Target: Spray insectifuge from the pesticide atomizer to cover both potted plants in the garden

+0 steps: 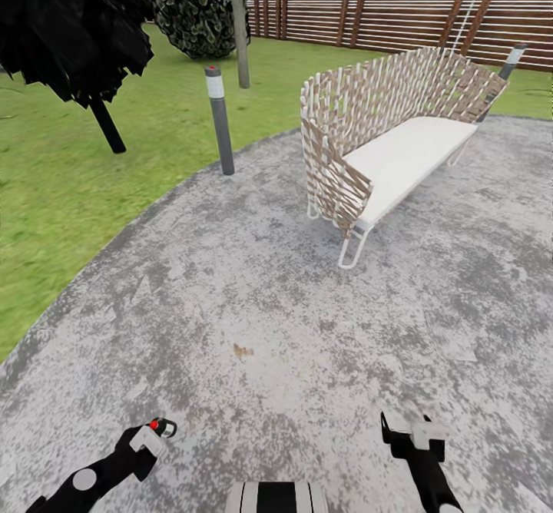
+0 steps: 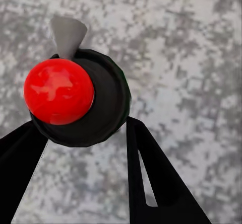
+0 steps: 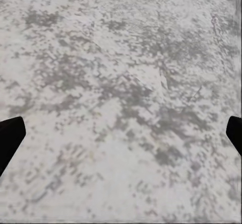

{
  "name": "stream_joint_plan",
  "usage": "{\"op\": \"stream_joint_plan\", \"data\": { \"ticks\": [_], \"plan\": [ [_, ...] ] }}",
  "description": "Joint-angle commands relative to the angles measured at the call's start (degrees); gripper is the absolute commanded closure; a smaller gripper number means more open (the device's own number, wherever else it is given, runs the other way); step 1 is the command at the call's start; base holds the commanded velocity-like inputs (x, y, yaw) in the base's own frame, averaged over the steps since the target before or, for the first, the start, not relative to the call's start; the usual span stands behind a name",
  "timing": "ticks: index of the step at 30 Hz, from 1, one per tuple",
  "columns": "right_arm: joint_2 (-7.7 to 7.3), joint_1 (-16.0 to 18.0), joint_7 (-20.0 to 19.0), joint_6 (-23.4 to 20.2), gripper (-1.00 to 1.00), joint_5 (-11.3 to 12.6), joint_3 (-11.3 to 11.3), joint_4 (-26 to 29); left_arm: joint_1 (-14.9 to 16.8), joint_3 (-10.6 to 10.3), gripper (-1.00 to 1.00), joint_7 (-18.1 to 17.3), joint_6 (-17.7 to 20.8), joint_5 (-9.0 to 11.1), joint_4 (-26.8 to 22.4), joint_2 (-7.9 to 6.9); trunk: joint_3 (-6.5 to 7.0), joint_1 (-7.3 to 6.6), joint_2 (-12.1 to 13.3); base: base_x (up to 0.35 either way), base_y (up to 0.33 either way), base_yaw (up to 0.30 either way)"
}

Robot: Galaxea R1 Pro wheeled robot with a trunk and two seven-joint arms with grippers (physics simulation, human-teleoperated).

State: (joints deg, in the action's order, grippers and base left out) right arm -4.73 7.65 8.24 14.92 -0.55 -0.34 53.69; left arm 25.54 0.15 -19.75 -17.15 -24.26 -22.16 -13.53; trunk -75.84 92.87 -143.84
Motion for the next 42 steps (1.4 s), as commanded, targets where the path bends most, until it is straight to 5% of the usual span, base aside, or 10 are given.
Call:
{"op": "stream_joint_plan", "data": {
  "ticks": [1,9,19,20,22,42],
  "plan": [
    [-0.31,-0.4,0.2,0.7,-1.00,0.0,0.1,-0.6,0.0,0.1,1.00,0.1,-0.3,-0.4,0.0,-0.01,0.19,-0.03,0.0,0.000,0.000,0.000],
    [-0.64,-1.1,0.1,9.8,-1.00,0.0,0.1,-8.6,-0.1,2.8,1.00,0.1,-0.1,2.3,0.3,0.02,1.08,-0.14,0.1,0.000,0.000,0.000],
    [-0.69,-1.1,0.3,10.3,-1.00,0.2,0.1,-9.8,-0.1,3.1,1.00,0.5,0.0,2.6,0.9,0.44,1.74,-0.21,0.1,0.000,0.000,0.000],
    [-0.73,-1.1,0.3,10.4,-1.00,0.3,0.1,-12.7,-0.1,3.1,1.00,0.7,-0.6,2.4,8.3,0.18,1.97,-0.24,0.1,0.000,0.000,0.000],
    [-0.66,-1.1,0.3,10.4,-1.00,0.3,0.1,-13.0,-0.1,3.2,1.00,0.8,-0.6,2.4,9.4,0.18,2.41,-0.29,0.1,0.000,0.000,0.000],
    [-0.56,-1.2,0.1,10.3,-1.00,0.2,0.1,-13.4,0.7,3.3,1.00,0.8,4.6,4.6,5.7,4.09,6.84,-0.81,0.4,0.000,0.000,0.000]
  ]
}}
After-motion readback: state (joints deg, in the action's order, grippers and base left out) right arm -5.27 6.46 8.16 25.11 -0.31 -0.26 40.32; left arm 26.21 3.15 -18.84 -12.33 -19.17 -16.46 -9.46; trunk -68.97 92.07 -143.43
